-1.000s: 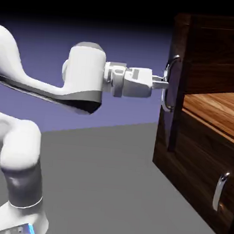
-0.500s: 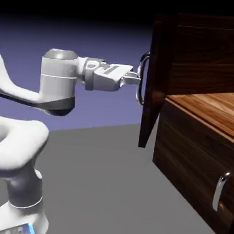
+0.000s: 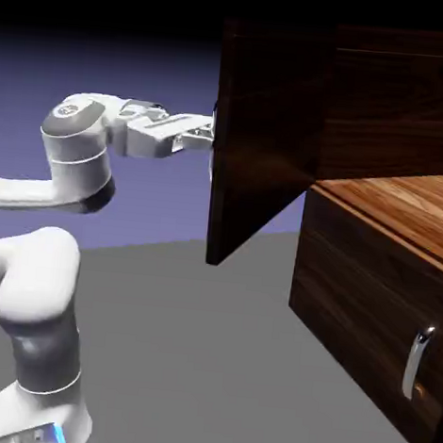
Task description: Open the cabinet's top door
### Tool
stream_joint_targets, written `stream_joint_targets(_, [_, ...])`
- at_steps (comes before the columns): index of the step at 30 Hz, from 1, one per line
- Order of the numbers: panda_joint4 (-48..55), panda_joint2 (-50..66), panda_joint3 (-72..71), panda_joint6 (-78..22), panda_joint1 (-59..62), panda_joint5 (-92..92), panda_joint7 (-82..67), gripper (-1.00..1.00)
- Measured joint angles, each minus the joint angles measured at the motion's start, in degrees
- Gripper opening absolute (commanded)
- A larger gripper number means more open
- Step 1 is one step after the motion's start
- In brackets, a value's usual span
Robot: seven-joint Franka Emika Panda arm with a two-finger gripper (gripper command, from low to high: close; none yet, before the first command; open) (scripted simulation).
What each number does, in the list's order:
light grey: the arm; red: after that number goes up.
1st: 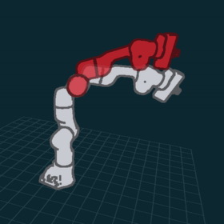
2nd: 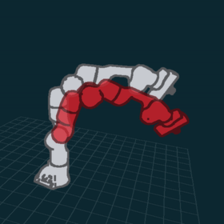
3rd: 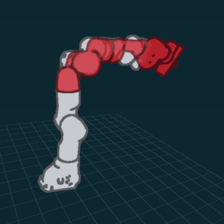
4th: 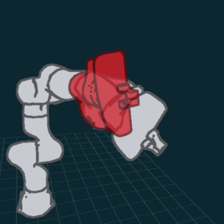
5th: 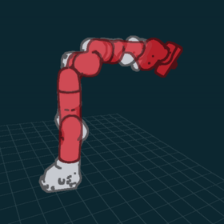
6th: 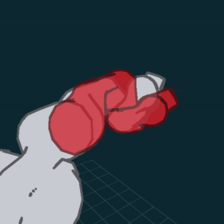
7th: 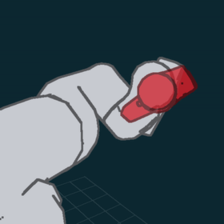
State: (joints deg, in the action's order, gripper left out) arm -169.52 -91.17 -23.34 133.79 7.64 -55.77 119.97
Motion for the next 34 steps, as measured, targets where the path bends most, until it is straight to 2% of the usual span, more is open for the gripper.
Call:
stream_joint_targets(6, [4.66,-0.57,-12.44,-14.42,-3.50,10.82,-1.03,-1.00])
stream_joint_targets(12, [14.31,1.76,-24.55,-29.23,-1.24,20.42,-1.26,-1.00])
stream_joint_targets(21, [32.99,4.93,-36.20,-47.83,10.22,28.91,-2.46,-1.00])
stream_joint_targets(34, [59.97,6.57,-43.95,-68.62,29.64,33.17,-6.30,-1.00])
